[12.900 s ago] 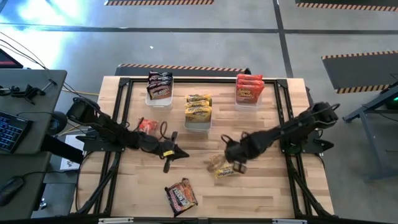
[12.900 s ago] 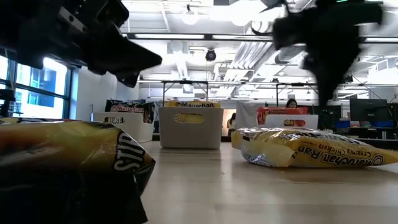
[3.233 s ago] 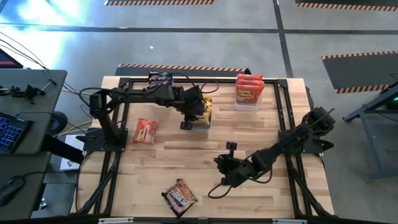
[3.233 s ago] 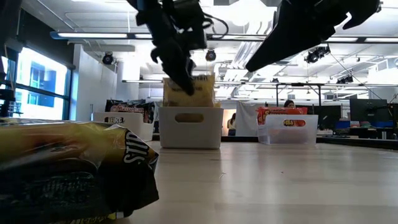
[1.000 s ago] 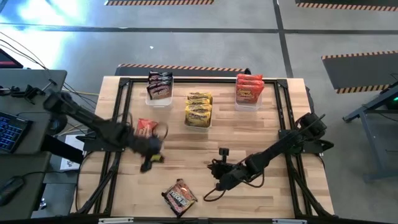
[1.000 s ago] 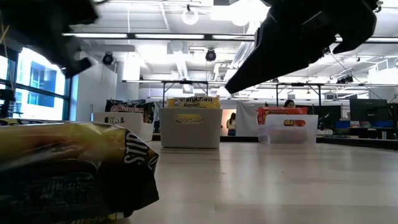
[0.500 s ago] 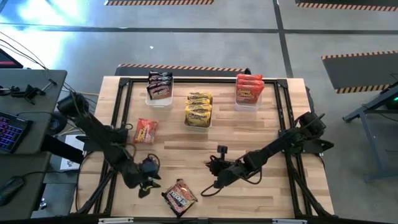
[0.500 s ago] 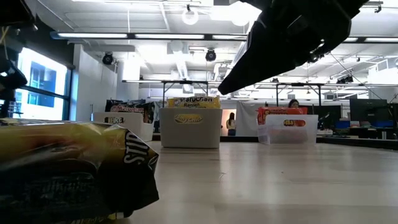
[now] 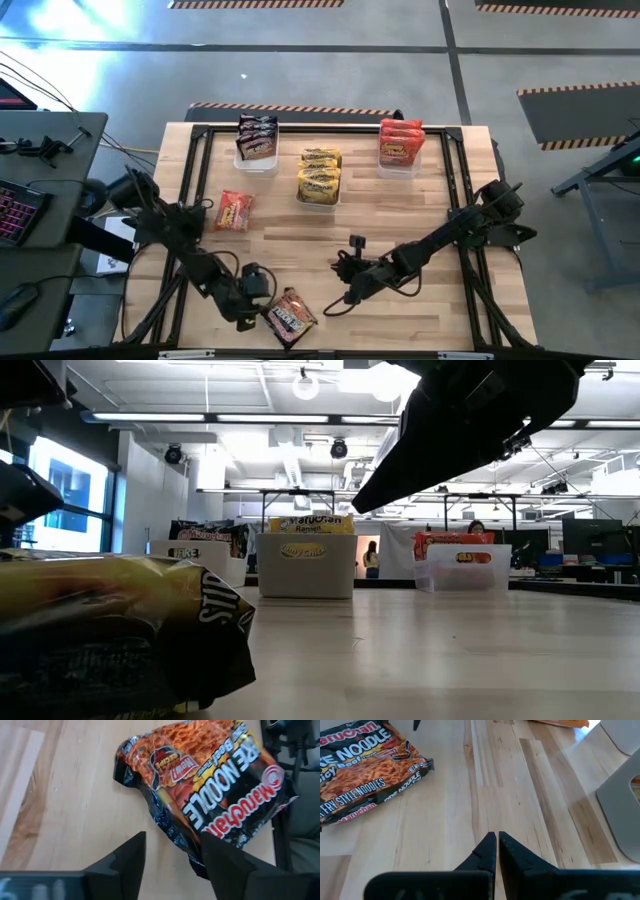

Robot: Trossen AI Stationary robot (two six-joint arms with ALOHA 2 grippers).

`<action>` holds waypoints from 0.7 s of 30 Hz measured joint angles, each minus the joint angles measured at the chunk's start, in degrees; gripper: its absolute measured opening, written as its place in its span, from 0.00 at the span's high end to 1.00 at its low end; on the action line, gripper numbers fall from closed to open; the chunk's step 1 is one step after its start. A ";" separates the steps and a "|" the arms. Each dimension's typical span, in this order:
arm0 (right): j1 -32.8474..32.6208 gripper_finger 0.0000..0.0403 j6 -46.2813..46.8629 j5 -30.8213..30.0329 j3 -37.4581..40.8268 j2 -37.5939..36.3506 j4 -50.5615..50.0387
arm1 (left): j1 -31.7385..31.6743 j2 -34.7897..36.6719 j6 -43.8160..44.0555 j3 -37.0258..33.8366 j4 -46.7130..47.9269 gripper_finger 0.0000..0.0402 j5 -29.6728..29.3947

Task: Sort Maruchan noodles
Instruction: Put the black noodle pack into the white bin

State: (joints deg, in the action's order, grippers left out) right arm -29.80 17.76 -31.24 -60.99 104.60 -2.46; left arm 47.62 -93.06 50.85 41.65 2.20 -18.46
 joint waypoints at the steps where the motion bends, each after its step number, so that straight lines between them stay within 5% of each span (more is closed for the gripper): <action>1: 0.00 1.00 0.00 0.02 0.00 0.00 -0.02 | -0.03 -0.66 -0.04 0.28 0.02 0.58 0.18; 12: 0.00 1.00 -0.22 0.00 0.00 -0.02 -0.09 | -1.10 -1.74 -8.58 1.04 0.26 0.96 4.48; 17: 1.30 0.99 4.28 1.35 0.00 -0.02 0.97 | -2.61 1.28 -12.89 1.04 1.95 0.99 2.34; 21: 5.20 0.89 3.54 12.02 -0.01 0.89 6.14 | -4.39 3.99 -17.01 1.04 2.75 1.00 -0.07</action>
State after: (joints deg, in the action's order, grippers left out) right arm -24.61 21.30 -19.23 -61.00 105.49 3.68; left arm 43.23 -89.07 33.84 42.70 4.94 -18.52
